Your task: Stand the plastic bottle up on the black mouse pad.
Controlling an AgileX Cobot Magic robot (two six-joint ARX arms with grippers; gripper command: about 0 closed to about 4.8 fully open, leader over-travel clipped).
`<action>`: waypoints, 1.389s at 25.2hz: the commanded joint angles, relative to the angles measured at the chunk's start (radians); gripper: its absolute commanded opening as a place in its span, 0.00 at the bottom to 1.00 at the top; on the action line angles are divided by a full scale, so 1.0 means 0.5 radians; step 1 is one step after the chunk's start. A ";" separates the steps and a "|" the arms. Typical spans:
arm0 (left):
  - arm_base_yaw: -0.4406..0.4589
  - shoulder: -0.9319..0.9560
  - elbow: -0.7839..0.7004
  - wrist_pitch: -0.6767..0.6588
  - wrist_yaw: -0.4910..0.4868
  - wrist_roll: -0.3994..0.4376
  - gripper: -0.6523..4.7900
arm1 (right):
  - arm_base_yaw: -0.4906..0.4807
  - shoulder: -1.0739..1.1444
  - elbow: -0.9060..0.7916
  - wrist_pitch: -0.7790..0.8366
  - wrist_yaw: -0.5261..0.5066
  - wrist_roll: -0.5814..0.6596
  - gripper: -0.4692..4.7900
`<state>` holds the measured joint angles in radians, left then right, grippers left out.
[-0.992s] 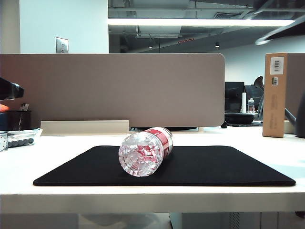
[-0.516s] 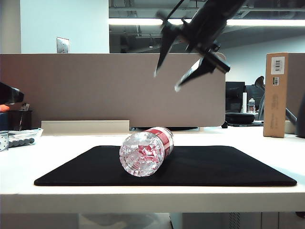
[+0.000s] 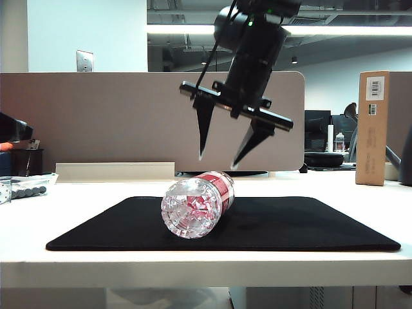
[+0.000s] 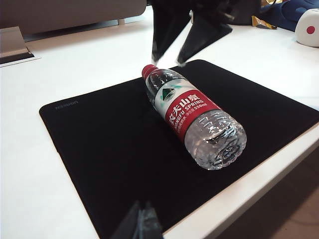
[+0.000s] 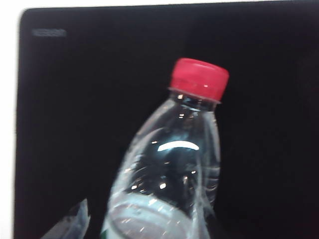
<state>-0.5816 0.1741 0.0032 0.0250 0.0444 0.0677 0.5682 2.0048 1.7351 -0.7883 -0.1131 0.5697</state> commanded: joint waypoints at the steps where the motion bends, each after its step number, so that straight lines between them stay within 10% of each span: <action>1: 0.002 0.003 0.009 0.027 0.002 0.007 0.11 | 0.008 0.034 0.005 -0.002 0.020 -0.002 0.67; 29: 0.002 0.003 0.011 0.027 0.003 0.007 0.11 | 0.021 0.270 0.005 -0.363 0.007 -0.198 0.70; 32: 0.002 0.003 0.011 0.027 0.003 0.007 0.11 | 0.021 0.281 0.005 -0.337 0.021 -0.199 0.55; 35: 0.002 0.003 0.011 0.027 0.003 0.007 0.11 | 0.021 0.299 0.005 -0.348 -0.001 -0.238 0.14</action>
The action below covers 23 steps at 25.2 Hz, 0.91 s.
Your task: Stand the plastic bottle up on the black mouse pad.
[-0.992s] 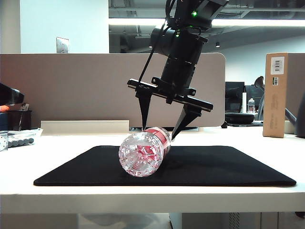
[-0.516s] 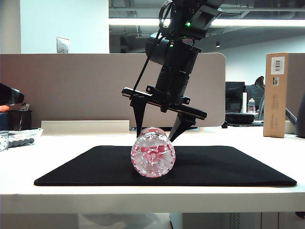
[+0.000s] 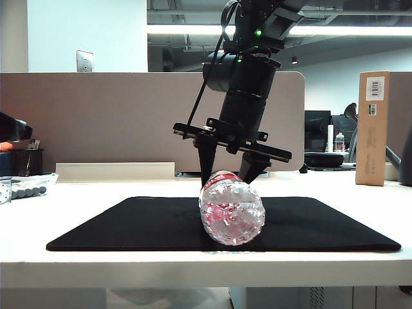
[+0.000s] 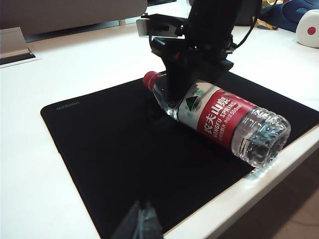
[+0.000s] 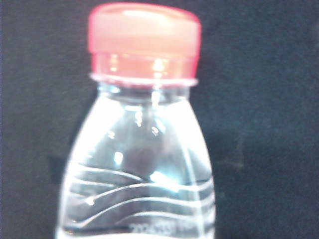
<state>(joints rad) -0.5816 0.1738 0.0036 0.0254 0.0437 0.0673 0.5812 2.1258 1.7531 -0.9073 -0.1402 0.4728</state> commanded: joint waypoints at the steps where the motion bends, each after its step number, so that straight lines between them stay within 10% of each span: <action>1: 0.002 0.004 0.010 0.027 0.005 0.008 0.11 | -0.005 0.062 -0.031 -0.110 0.053 -0.067 0.09; 15: 0.002 0.003 0.009 0.027 0.005 0.008 0.11 | -0.007 -0.372 -0.047 0.794 0.159 -0.375 0.08; 23: 0.002 0.004 0.008 0.026 0.005 0.008 0.11 | -0.068 -0.961 -1.061 2.139 0.053 -0.471 0.08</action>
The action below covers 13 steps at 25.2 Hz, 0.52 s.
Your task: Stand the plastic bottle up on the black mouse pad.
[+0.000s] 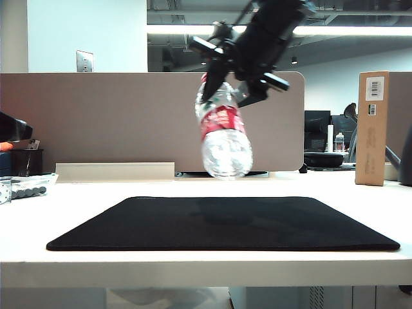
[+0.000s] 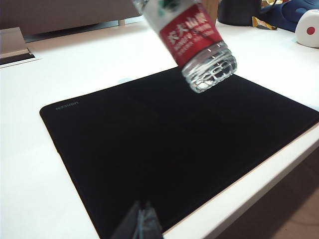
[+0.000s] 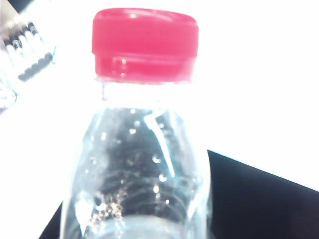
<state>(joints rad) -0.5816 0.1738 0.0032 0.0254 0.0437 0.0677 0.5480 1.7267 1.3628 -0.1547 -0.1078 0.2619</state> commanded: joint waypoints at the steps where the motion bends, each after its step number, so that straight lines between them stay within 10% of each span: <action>1: 0.002 0.004 0.009 0.026 0.008 0.007 0.11 | -0.002 -0.215 -0.419 0.838 -0.001 -0.055 0.08; 6: 0.002 0.003 0.009 0.027 0.005 0.007 0.11 | -0.006 -0.319 -1.092 2.130 0.064 -0.082 0.08; 13: 0.002 0.003 0.010 0.027 0.005 0.007 0.11 | -0.006 -0.317 -1.338 2.515 0.111 -0.489 0.08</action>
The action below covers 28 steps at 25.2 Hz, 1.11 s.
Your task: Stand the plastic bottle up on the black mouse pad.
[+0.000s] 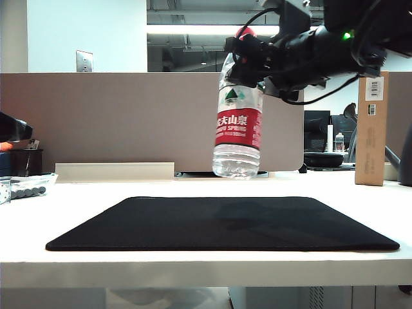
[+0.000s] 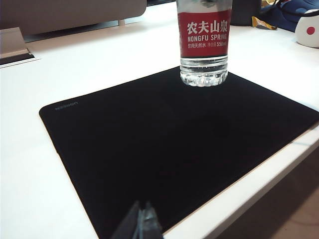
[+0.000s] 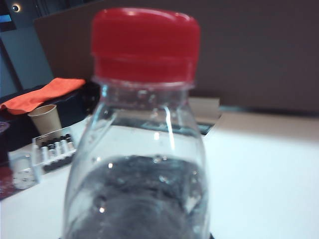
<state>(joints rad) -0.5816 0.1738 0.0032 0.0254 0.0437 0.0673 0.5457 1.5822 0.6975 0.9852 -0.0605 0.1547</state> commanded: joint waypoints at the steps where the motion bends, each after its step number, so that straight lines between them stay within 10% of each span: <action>1: 0.002 0.003 0.010 0.027 0.005 0.008 0.11 | -0.002 -0.027 -0.013 0.224 0.015 -0.343 0.08; 10: 0.003 0.003 0.010 0.027 0.005 0.008 0.11 | -0.002 0.385 -0.014 0.857 0.034 -0.363 0.08; 24: 0.003 0.002 0.009 0.027 0.005 0.008 0.11 | -0.002 0.504 0.010 0.804 0.034 -0.276 0.08; 28: 0.003 0.002 0.009 0.027 0.005 0.008 0.11 | -0.002 0.504 0.009 0.800 0.034 -0.248 0.50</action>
<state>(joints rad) -0.5812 0.1734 0.0032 0.0257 0.0437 0.0677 0.5449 1.8481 0.6895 1.3033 -0.0448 0.0235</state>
